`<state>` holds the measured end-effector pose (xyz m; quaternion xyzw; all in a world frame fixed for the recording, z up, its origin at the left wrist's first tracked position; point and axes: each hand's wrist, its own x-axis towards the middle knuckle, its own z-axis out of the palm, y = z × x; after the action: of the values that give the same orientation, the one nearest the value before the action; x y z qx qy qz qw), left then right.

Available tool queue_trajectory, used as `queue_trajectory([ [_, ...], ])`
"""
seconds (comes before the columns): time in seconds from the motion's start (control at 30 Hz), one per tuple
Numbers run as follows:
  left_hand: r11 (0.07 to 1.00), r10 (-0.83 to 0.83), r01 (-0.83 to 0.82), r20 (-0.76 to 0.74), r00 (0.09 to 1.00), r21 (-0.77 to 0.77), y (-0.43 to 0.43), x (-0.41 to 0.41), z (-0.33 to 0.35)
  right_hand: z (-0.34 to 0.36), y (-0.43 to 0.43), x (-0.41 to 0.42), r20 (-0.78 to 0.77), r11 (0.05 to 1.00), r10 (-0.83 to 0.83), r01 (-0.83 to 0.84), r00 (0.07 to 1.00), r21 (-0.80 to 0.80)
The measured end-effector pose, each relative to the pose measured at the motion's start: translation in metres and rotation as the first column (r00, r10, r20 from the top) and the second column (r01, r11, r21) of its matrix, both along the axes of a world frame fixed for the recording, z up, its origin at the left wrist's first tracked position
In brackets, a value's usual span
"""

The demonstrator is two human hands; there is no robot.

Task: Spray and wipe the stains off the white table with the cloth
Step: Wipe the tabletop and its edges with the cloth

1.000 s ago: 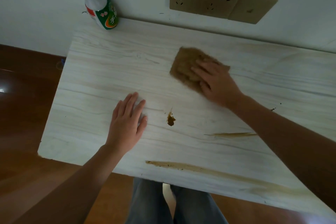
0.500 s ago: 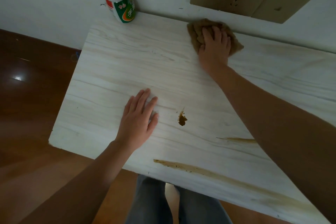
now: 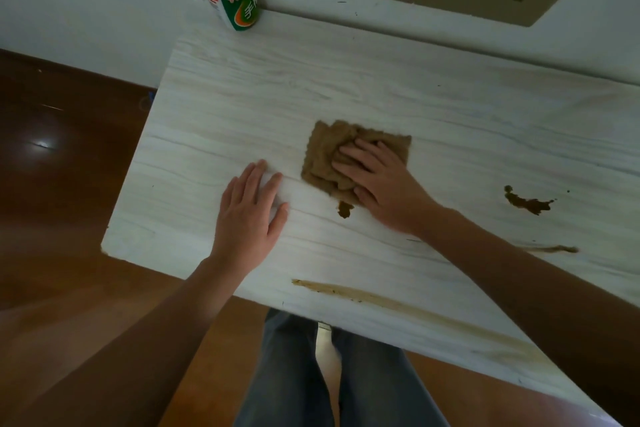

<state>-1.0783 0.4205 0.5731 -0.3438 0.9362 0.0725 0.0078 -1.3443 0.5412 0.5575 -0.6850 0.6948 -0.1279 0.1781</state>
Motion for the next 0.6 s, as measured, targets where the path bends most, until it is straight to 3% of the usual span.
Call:
queue_trajectory([
  [0.1, 1.000, -0.006, 0.006, -0.006, 1.000, -0.007, 0.002, 0.021, -0.003, 0.003, 0.028, -0.031, -0.031, 1.000, -0.026, 0.026, 0.999, -0.002],
  [0.27, 0.999, -0.035, 0.033, -0.062, 0.997, -0.026, 0.003, 0.031, -0.013, 0.004, 0.028, -0.074, -0.012, 0.944, -0.326, 0.325, 0.945, -0.064],
  [0.43, 0.999, -0.027, 0.023, -0.108, 0.994, -0.041, 0.003, 0.031, -0.018, 0.001, 0.008, -0.028, 0.037, 0.797, -0.599, 0.600, 0.800, -0.071],
  [0.6, 1.000, 0.001, -0.001, -0.051, 0.999, -0.011, 0.003, 0.031, -0.014, 0.001, 0.014, 0.029, 0.071, 0.787, -0.611, 0.615, 0.788, -0.053],
])
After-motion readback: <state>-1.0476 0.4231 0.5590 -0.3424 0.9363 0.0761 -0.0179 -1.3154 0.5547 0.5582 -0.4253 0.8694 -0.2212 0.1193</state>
